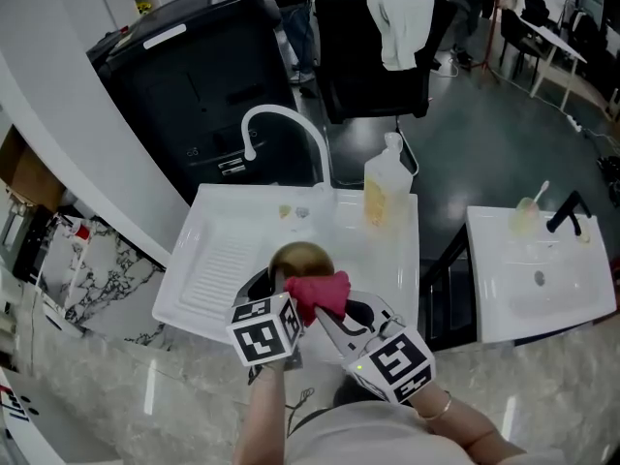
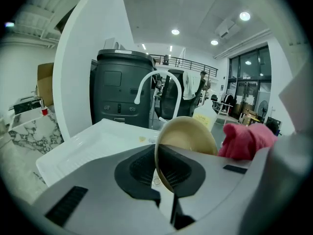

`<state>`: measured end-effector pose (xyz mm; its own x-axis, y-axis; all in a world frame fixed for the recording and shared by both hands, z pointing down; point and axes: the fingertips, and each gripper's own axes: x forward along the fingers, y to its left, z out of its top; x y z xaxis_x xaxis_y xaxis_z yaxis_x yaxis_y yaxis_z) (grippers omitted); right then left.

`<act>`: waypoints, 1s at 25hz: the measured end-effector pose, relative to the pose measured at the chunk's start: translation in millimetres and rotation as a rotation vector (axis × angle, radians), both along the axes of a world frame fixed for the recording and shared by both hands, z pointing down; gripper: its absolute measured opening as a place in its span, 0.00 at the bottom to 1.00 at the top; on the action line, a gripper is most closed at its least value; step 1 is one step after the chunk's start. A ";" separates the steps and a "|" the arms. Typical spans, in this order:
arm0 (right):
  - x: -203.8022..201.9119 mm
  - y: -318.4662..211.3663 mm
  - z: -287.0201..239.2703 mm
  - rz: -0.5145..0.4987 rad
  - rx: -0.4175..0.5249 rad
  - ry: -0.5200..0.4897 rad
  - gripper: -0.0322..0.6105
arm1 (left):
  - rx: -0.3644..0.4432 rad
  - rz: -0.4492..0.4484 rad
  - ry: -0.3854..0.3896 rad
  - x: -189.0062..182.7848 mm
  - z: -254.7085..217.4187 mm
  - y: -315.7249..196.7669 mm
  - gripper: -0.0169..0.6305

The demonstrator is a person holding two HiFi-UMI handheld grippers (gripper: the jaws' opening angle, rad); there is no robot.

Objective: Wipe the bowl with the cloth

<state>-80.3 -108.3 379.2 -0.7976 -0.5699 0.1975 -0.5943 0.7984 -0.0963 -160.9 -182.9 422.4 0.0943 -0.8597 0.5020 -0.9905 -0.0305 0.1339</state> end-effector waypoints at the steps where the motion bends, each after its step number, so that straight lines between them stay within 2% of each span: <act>1: -4.0 2.5 4.1 -0.010 -0.011 0.003 0.14 | 0.005 0.001 0.010 2.1 -1.2 0.2 0.07; 8: -6.6 1.3 30.1 0.044 0.015 0.155 0.14 | 0.010 0.026 0.150 17.4 -6.1 16.9 0.07; 11: -3.0 2.2 38.5 0.057 0.035 0.214 0.14 | 0.008 0.031 0.143 19.6 -5.3 22.0 0.07; 17: 11.7 -1.6 46.9 0.107 0.056 0.264 0.14 | -0.007 0.026 0.119 15.8 0.3 28.3 0.07; 25: 37.2 -15.1 46.6 0.203 0.038 0.264 0.14 | -0.029 0.025 0.110 12.7 7.4 30.5 0.07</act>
<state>-43.1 -123.4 425.9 -0.5910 -0.7230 0.3577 -0.7422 0.6611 0.1101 -148.1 -152.4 429.7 0.1716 -0.8416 0.5122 -0.9687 -0.0494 0.2433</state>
